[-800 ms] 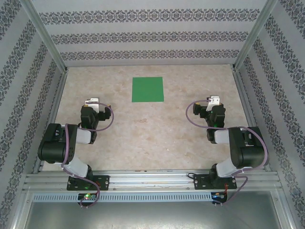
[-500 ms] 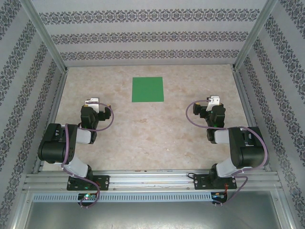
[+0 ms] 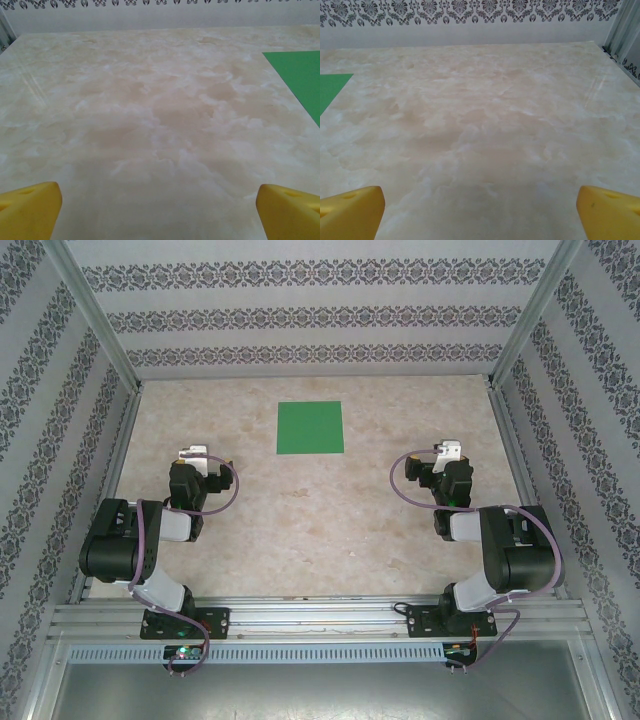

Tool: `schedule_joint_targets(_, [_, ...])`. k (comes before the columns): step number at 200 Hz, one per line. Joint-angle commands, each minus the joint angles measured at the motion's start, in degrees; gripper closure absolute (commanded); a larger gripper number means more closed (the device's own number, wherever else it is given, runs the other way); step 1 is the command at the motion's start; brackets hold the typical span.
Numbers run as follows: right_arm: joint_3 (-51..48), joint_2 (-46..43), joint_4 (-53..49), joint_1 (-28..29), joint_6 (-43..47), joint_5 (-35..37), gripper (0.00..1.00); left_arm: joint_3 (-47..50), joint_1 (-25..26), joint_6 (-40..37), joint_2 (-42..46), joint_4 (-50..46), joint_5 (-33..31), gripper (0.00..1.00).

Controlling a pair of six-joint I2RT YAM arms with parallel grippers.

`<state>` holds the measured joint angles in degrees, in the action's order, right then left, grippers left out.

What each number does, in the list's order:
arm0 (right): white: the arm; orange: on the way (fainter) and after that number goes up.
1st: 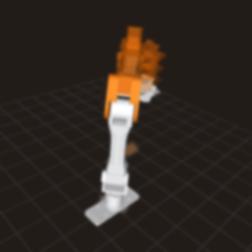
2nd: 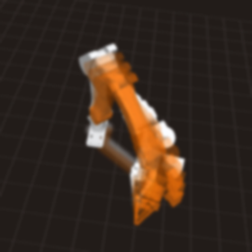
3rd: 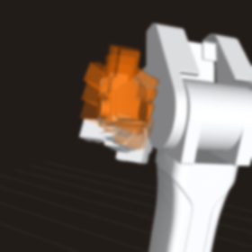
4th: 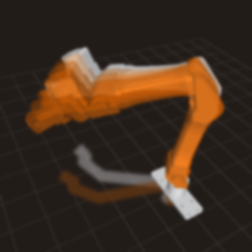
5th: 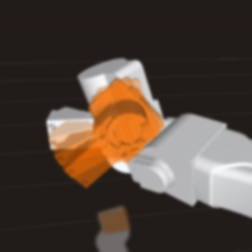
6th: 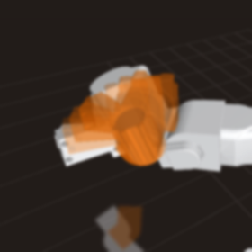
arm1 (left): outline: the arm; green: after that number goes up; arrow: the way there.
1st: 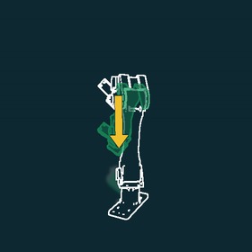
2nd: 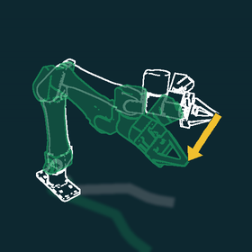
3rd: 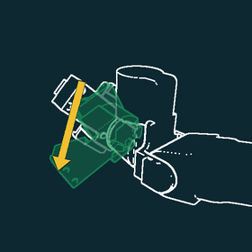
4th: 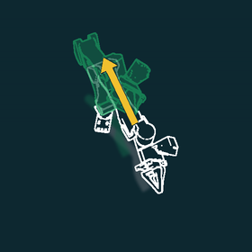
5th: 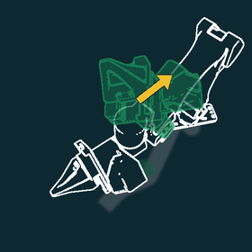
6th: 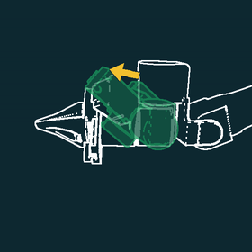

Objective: Fold a paper plane with a square sheet of paper (fold left side to right side)
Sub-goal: Move the square sheet of paper to the center of the table.

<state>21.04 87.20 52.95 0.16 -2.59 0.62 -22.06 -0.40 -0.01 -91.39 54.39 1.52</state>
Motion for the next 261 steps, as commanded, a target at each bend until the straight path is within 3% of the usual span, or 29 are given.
schedule_joint_targets(1, [0.7,0.5,1.1,0.4,0.6,0.6,0.02,-0.3,-0.4,0.2,0.3,-0.7,0.8,0.00])
schedule_joint_targets(42, [0.5,-1.1,0.5,0.5,0.6,0.1,0.02,-0.3,-0.4,1.0,1.7,-1.5,-1.0,0.00])
schedule_joint_targets(82, [0.7,-12.5,-10.0,0.4,-0.9,2.1,0.02,-3.9,-0.4,3.2,15.6,-18.3,-4.6,0.00])
schedule_joint_targets(133, [7.2,-27.0,-42.0,0.4,-13.6,-2.3,0.02,-16.0,-0.4,22.0,25.1,-42.9,-2.4,0.00])
schedule_joint_targets(157, [10.8,-30.6,-55.0,0.4,-21.9,-8.7,0.02,-22.5,-0.1,27.5,21.6,-51.8,6.7,0.00])
schedule_joint_targets(184, [12.7,-31.1,-61.9,0.6,-28.2,-18.1,0.02,-29.6,1.9,31.3,14.9,-58.3,14.3,0.00])
schedule_joint_targets(224, [14.6,-27.3,-65.5,1.5,-33.0,-25.2,0.02,-40.6,8.8,30.6,3.8,-65.2,16.8,0.00])
schedule_joint_targets(261, [16.2,-22.7,-65.1,4.1,-32.7,-23.3,0.02,-52.0,14.8,30.3,-8.5,-69.5,20.0,0.09])
